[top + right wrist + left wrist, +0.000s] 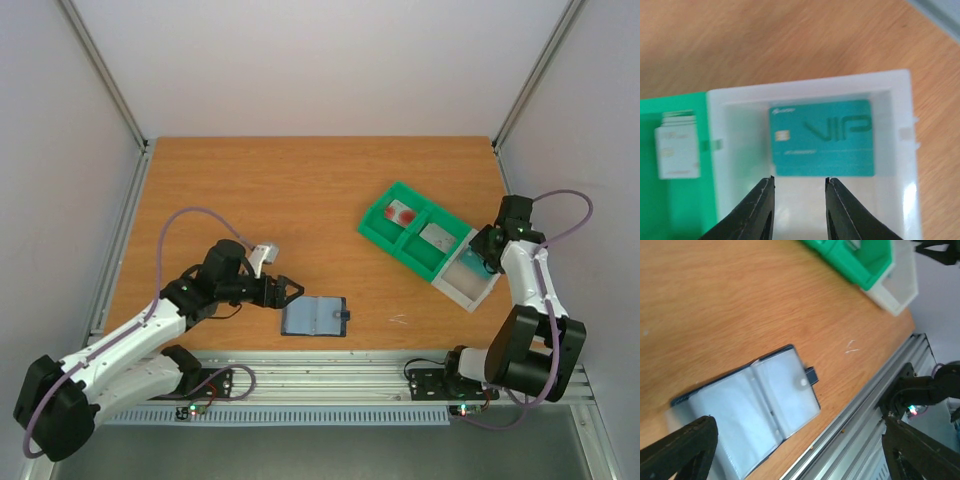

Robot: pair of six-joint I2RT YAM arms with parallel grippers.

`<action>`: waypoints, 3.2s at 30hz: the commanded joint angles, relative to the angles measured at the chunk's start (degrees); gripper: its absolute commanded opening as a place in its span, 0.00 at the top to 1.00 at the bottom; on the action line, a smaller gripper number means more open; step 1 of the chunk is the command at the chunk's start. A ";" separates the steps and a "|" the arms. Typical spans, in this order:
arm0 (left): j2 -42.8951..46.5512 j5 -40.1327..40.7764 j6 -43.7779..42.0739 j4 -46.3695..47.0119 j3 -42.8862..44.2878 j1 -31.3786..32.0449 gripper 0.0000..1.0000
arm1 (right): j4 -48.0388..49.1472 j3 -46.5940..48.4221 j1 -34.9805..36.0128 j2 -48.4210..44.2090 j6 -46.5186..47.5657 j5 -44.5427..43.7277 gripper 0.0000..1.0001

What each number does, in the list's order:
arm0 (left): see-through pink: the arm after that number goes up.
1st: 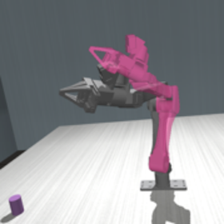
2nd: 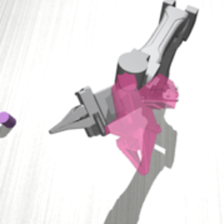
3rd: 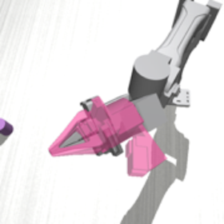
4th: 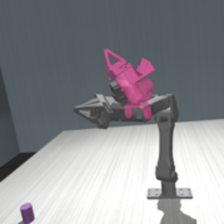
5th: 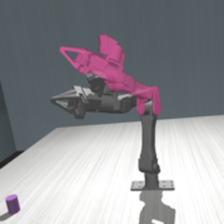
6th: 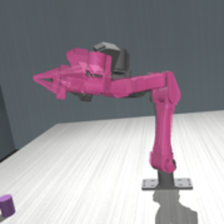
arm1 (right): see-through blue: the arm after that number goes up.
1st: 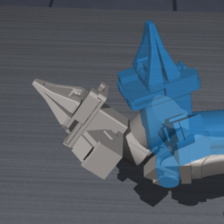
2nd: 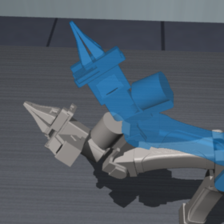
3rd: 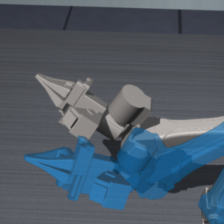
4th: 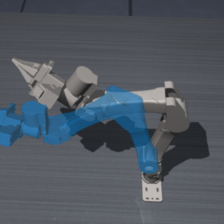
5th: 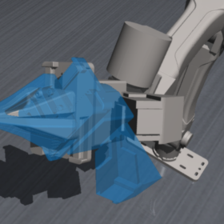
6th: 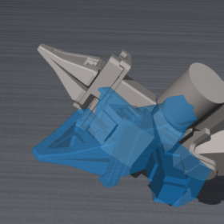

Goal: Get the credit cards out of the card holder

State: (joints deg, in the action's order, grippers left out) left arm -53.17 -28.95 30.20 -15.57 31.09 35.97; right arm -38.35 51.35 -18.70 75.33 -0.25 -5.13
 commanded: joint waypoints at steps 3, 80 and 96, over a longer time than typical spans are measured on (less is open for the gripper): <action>-3.03 4.39 -2.42 -6.37 2.31 -0.21 0.18 | -5.12 1.76 0.68 -8.58 -6.28 13.19 0.69; -20.65 8.96 5.96 -2.41 5.50 -1.54 0.47 | 22.24 -15.10 71.24 3.42 -37.76 -10.77 0.99; -11.27 18.52 -1.01 -14.01 12.09 -1.60 0.01 | 12.20 -5.41 70.91 4.48 -36.16 -12.74 0.71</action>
State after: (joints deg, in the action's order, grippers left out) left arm -67.29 -13.69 32.25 -26.04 40.47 34.68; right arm -19.86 42.57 52.40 81.38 -37.54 -15.31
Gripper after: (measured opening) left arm 0.994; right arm 0.217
